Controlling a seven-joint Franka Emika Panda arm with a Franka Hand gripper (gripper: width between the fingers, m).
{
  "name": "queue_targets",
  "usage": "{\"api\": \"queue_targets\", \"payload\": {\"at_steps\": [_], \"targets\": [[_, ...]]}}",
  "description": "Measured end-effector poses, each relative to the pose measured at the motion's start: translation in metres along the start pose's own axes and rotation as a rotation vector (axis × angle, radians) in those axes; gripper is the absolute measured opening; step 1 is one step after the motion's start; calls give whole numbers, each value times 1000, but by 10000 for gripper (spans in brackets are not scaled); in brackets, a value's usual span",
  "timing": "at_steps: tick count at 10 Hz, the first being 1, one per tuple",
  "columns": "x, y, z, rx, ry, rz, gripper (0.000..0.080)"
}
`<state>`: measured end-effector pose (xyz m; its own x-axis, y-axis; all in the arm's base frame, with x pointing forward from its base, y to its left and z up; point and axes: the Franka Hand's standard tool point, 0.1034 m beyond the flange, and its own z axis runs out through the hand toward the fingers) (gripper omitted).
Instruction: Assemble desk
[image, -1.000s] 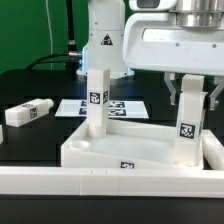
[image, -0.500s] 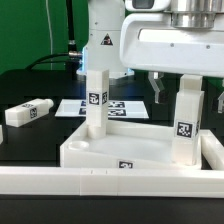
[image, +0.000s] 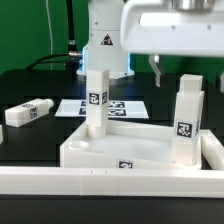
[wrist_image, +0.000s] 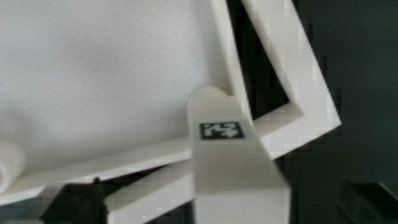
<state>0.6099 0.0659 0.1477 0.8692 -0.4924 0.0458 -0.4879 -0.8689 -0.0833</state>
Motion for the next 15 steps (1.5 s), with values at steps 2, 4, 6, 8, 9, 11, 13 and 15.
{"api": "queue_targets", "payload": {"at_steps": [2,4,6,8,9,11,13,15], "targets": [[17,30,-19,23,11,-43,648],[24,41,-22,23,16,-42,648],[24,40,-21,22,15,-45,648],[23,65,-19,26,29,-101,648],[14,103,-14,25,32,-84,648],[8,135,-11,15,13,-77,648],[7,131,-10,14,12,-81,648],[7,131,-10,13,12,-80,648]]}}
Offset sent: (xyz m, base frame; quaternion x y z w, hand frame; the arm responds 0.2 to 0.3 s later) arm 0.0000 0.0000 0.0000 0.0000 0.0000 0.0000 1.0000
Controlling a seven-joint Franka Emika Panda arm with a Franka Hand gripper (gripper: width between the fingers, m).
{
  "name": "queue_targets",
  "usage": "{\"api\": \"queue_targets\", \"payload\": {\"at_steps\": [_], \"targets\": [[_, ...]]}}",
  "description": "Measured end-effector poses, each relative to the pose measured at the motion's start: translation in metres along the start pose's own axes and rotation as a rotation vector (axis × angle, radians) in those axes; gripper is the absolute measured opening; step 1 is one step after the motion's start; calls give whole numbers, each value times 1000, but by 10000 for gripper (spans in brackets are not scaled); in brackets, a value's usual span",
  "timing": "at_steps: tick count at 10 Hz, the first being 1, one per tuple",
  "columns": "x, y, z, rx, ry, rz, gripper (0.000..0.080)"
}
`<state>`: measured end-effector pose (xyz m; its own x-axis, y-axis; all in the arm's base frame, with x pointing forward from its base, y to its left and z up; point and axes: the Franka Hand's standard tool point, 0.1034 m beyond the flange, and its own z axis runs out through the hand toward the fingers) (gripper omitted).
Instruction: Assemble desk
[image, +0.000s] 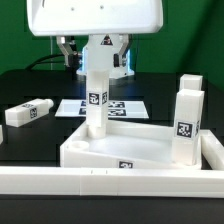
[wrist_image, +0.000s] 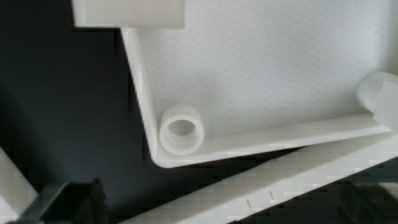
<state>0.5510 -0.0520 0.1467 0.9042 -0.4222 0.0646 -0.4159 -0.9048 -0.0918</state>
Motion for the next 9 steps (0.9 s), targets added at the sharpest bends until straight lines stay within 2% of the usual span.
{"api": "queue_targets", "payload": {"at_steps": [3,4,5,6,7,9], "targets": [[0,1,1,-1,-2,-1,648],[0,6,2,0,3,-30,648],[-3,30,8,7,21,-79,648],[-6,53,11,-3,10,-81,648],[-3,66,9,-7,13,-105,648],[-4,112,11,-10,5,-109,648]]}}
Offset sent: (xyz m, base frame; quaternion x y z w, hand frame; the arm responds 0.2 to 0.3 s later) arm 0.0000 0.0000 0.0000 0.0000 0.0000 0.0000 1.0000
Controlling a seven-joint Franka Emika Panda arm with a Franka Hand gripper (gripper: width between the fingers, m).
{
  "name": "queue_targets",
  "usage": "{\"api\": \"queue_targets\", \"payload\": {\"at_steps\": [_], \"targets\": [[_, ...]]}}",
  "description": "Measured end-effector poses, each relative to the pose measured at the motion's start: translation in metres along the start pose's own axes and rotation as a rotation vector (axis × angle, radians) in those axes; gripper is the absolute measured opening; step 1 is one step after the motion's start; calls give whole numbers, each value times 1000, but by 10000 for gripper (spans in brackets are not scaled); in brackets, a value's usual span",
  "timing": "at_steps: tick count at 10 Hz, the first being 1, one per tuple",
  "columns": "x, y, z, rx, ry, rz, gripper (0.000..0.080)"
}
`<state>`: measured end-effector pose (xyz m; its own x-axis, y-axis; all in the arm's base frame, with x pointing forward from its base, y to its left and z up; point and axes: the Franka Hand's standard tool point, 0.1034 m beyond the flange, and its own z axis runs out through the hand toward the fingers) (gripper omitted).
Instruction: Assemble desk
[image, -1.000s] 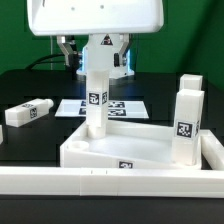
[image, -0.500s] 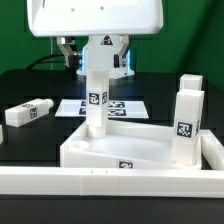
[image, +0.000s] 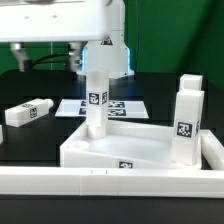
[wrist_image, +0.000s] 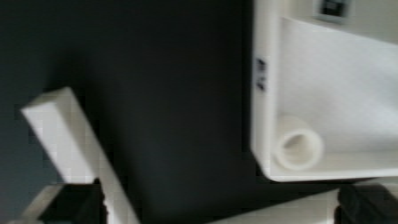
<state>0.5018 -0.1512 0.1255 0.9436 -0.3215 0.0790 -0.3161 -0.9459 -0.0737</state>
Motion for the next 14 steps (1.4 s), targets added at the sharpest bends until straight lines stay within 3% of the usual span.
{"api": "queue_targets", "payload": {"at_steps": [2,4,6,8,9,13,14], "targets": [[1,-7,1,-1,-2,8,648],[-1,-2,2,-2,-4,9,648],[-16,37,14,-20,-22,30,648],[-30,68,39,-62,-43,48,648],[-36,73,51,-77,-60,54,648],[-38,68,51,-59,-94,53,648],[-44,67,54,-35,-158,56,648]]}}
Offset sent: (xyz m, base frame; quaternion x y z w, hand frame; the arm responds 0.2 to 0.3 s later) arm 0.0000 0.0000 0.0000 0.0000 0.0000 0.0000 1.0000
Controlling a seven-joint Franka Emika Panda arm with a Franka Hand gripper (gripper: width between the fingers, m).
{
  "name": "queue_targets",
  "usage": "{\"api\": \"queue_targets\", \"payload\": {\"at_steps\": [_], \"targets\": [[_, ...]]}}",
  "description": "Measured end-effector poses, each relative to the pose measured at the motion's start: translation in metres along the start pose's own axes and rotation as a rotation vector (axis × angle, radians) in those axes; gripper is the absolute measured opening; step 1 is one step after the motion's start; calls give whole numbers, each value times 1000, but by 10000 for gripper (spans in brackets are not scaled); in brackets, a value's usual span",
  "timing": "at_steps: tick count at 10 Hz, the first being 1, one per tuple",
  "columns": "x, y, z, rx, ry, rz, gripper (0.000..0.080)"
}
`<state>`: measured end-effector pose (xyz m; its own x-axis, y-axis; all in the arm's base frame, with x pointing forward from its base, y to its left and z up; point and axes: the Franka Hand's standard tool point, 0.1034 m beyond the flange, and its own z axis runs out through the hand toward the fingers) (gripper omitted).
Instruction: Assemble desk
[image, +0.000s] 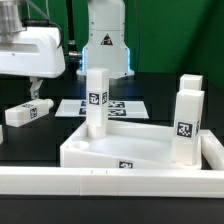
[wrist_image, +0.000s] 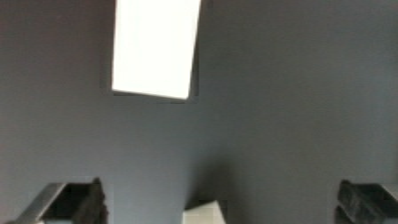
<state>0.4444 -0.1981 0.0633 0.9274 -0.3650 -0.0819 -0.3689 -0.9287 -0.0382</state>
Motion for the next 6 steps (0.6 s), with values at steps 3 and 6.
{"api": "queue_targets", "payload": {"at_steps": [3,6], "targets": [[-12,8,13,56,-208,25,648],[-15,2,15,91,-378,24,648]]}}
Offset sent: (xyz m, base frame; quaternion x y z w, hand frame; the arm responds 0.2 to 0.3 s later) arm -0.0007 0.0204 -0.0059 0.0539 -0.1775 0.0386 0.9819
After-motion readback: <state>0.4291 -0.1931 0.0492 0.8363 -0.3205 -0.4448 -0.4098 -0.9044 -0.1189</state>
